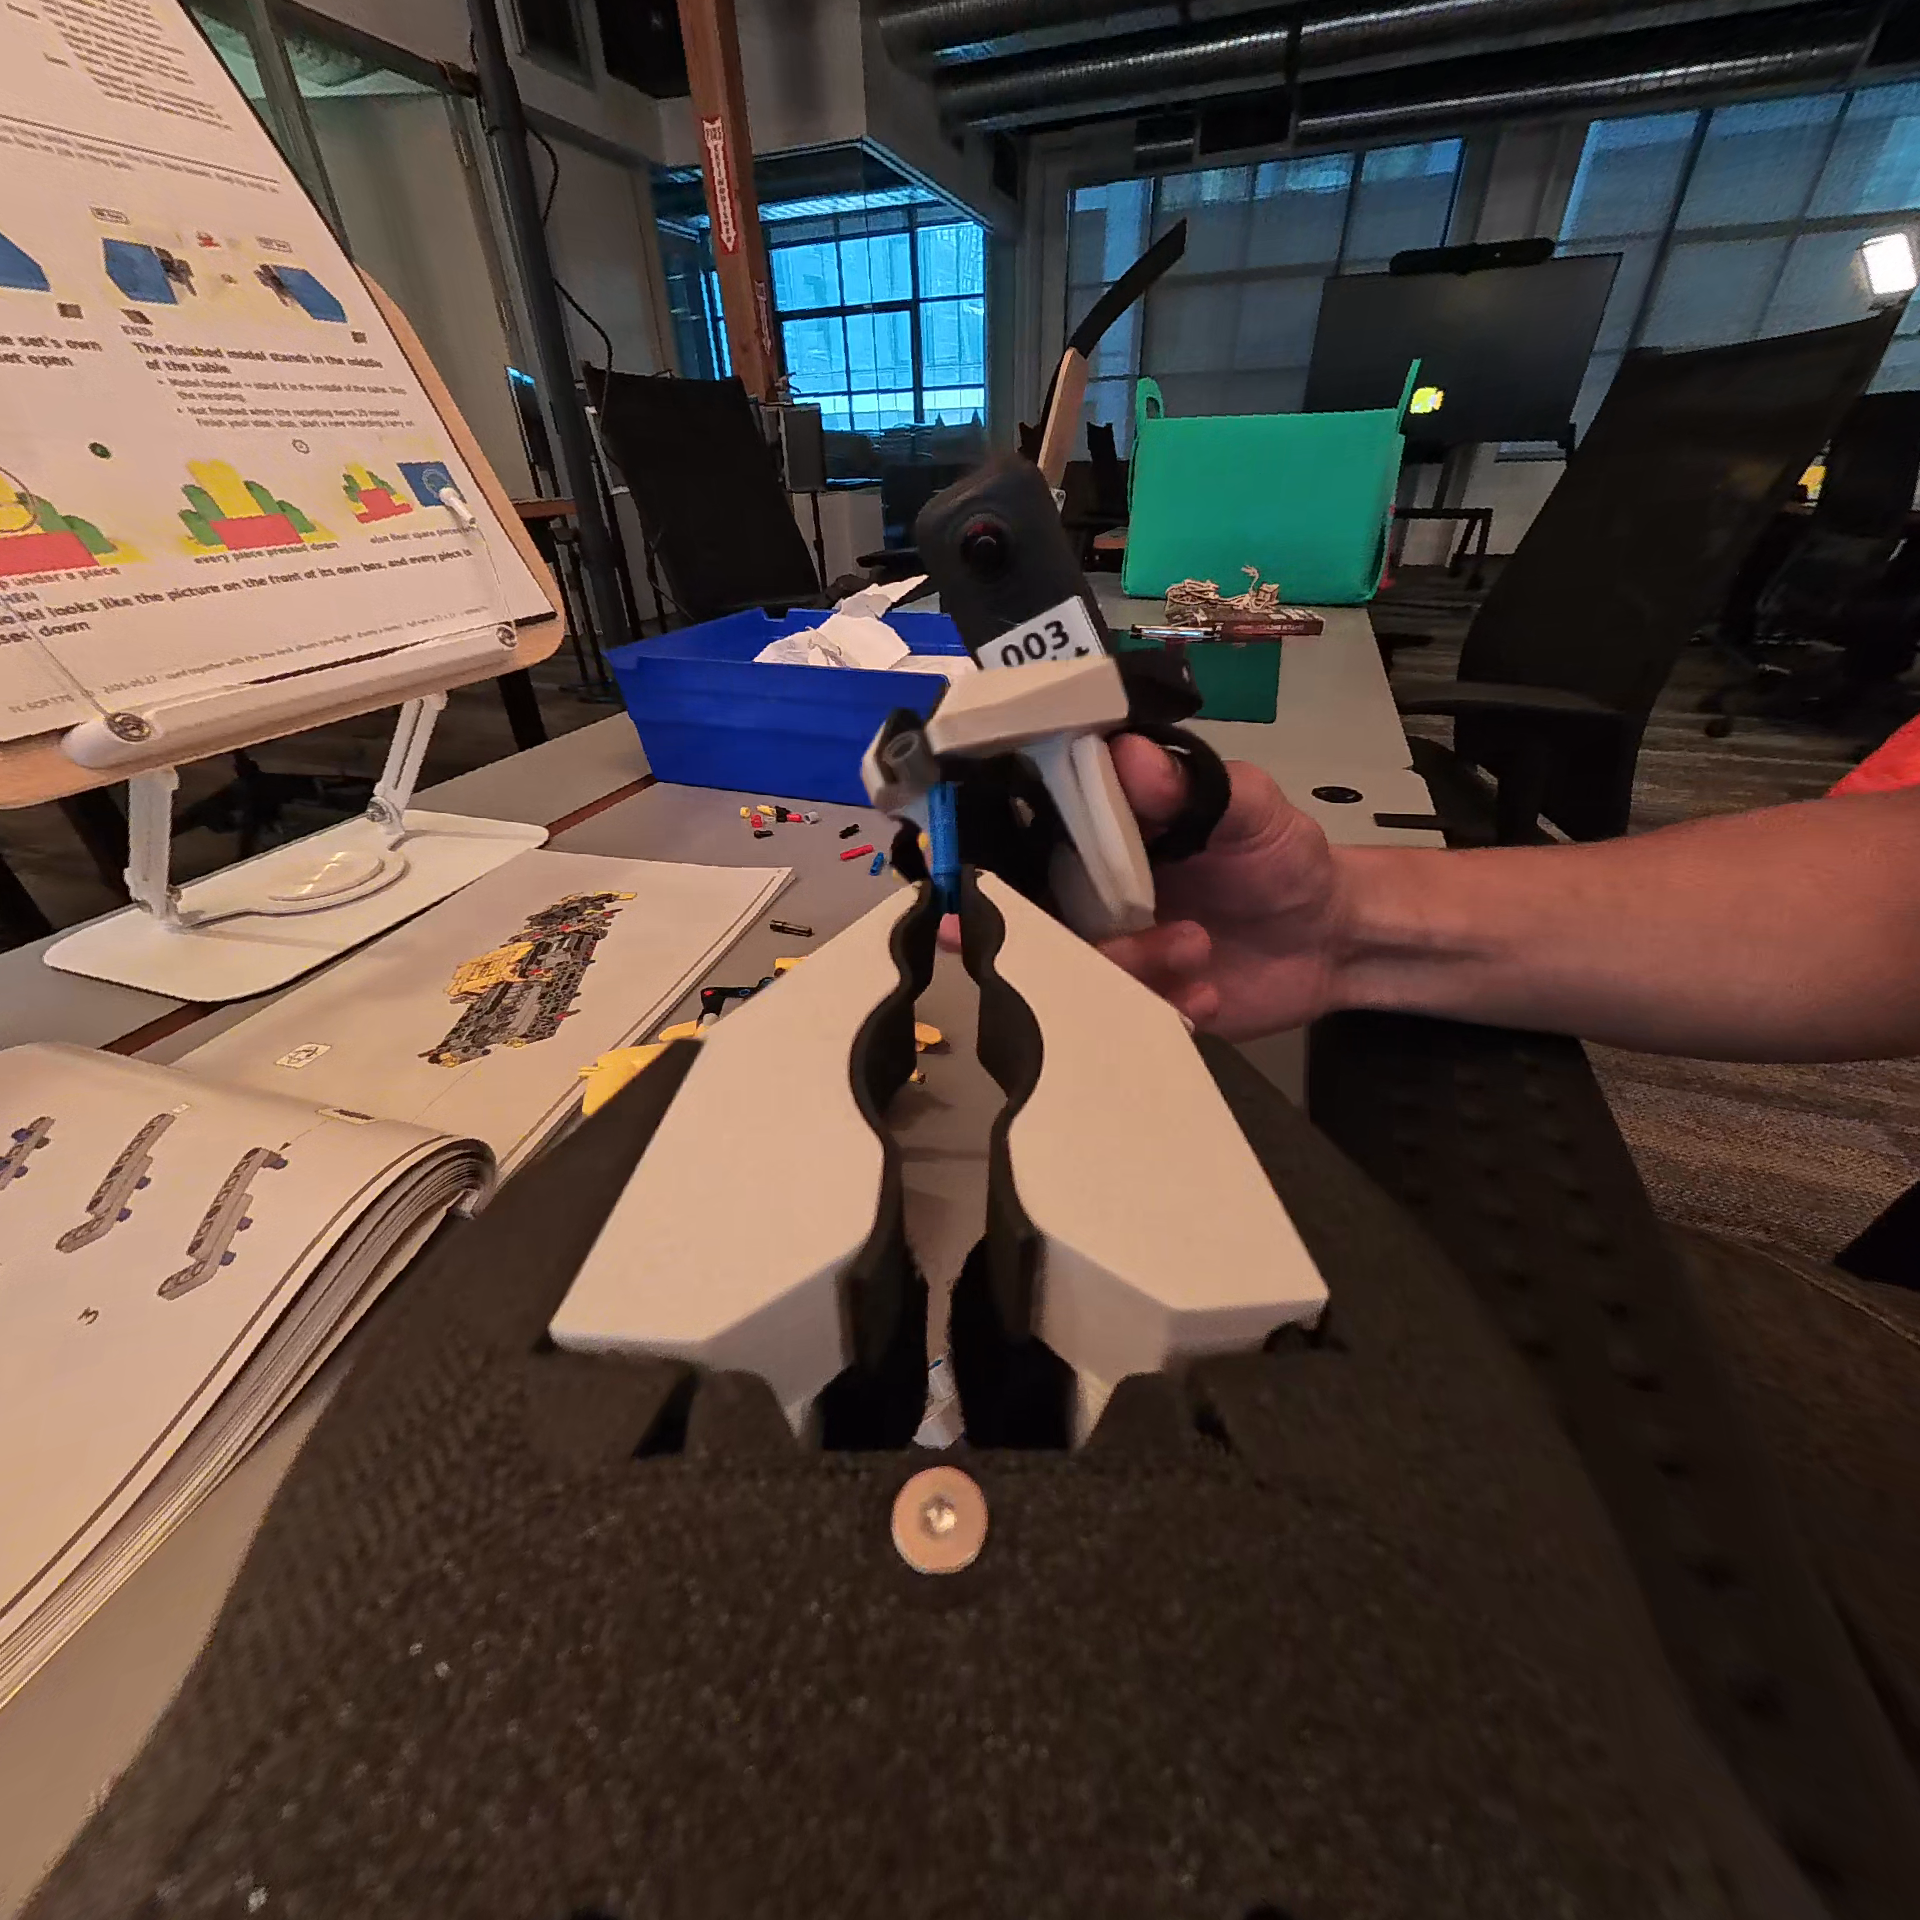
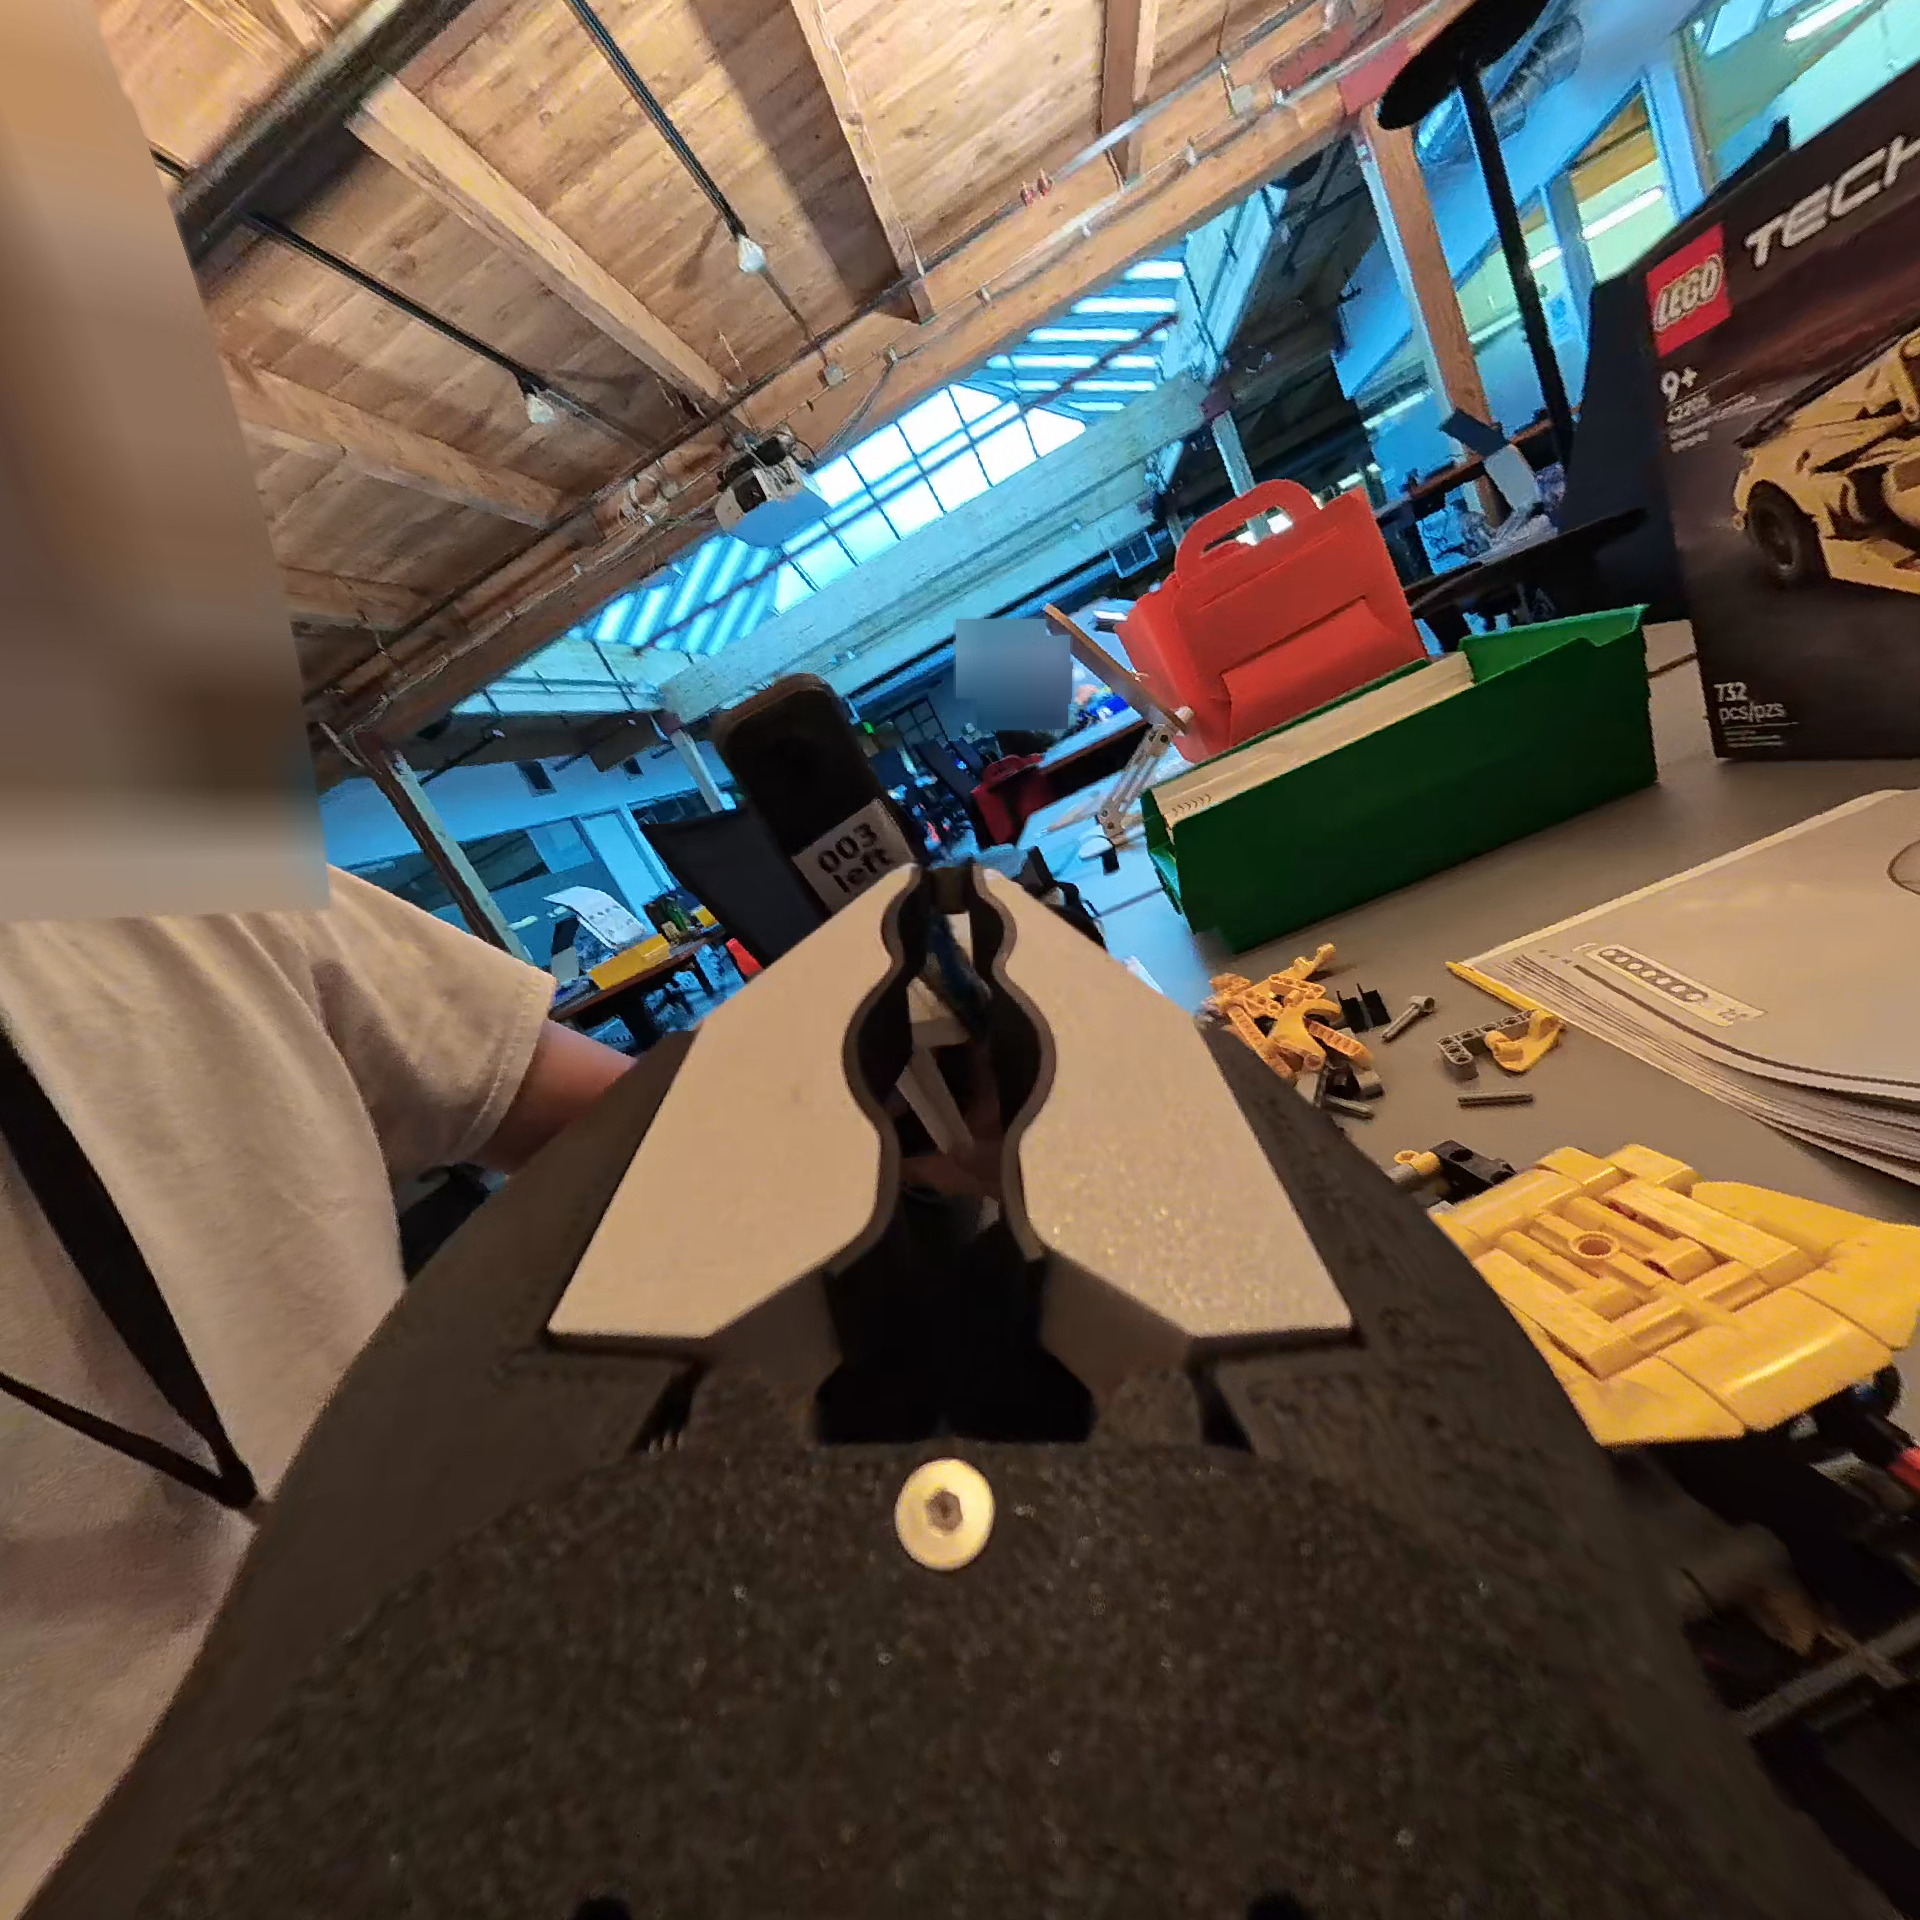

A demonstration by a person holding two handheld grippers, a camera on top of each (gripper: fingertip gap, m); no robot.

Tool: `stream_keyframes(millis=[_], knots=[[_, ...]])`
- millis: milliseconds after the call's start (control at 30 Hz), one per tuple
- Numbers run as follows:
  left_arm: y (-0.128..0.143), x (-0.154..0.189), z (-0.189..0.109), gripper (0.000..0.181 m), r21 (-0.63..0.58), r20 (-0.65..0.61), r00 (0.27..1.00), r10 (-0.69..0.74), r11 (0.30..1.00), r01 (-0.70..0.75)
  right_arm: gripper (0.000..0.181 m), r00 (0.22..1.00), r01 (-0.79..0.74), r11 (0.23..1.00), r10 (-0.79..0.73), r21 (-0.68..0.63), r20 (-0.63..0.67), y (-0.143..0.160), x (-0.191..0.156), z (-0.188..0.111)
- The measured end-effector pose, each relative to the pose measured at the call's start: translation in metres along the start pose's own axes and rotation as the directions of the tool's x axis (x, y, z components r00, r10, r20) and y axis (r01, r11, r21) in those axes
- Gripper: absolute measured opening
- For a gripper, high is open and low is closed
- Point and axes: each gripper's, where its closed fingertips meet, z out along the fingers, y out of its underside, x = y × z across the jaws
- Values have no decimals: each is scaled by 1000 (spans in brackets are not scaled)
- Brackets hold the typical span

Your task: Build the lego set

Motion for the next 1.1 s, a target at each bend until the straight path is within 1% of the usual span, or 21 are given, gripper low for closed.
stream_keyframes(millis=[267,500,633,700,800,900,1000,1100], knots=[[-2,-5,-2,4,10,8,1000,-17,1000,17,6,1000,-16,1000,16,11,11,-2,0,-1],[-3,-5,-4,3,26,-26,997,-78,997,78,6,1000,0,1000,0,25,2,-3,1,-1],[5,2,2,3,-19,-26,1000,-12,1000,12,6,1000,-1,1000,1,12,0,0,2,1],[3,1,2,4,-10,-22,999,-23,1000,22,6,1000,-3,1000,3,4,7,2,1,3],[0,-5,-2,3,7,-16,999,-52,999,52,5,1000,-15,1000,15,28,3,-2,2,0],[-1,-6,-3,3,10,-1,999,-37,999,37,6,1000,-23,999,23,28,14,-3,2,-1],[-3,-6,-4,3,23,-15,998,-65,998,65,6,1000,-20,999,20,35,7,-4,3,-1],[2,-1,-1,3,-5,-15,1000,-25,1000,25,6,999,-32,999,31,37,19,-3,1,0]])
